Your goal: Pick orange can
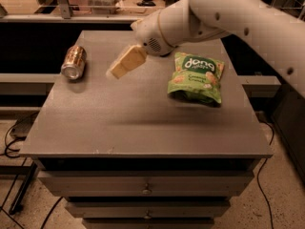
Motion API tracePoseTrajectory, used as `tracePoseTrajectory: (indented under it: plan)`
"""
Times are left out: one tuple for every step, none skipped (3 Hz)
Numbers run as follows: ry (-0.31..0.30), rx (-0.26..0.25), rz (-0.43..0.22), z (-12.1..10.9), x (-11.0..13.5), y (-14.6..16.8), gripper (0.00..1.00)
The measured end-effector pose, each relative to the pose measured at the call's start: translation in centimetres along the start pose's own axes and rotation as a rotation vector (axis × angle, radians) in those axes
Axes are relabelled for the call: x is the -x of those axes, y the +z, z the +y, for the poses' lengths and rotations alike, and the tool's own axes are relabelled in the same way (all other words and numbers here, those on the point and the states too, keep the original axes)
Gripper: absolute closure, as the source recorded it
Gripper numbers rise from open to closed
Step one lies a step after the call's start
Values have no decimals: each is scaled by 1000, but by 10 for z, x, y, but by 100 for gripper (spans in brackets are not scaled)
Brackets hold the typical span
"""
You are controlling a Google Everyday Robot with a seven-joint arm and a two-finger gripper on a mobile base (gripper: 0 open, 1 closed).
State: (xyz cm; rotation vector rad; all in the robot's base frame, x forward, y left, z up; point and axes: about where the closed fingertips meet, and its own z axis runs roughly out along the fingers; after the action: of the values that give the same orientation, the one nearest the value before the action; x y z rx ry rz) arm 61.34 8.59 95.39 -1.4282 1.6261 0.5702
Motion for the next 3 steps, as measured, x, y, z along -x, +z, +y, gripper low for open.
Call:
tracePoseTrajectory:
  plan:
    - [7,1,-6,-2,3,45,0]
    - [40,-6,-47,-9,6,92,0]
    - [76,17,-108,-16,14,139,0]
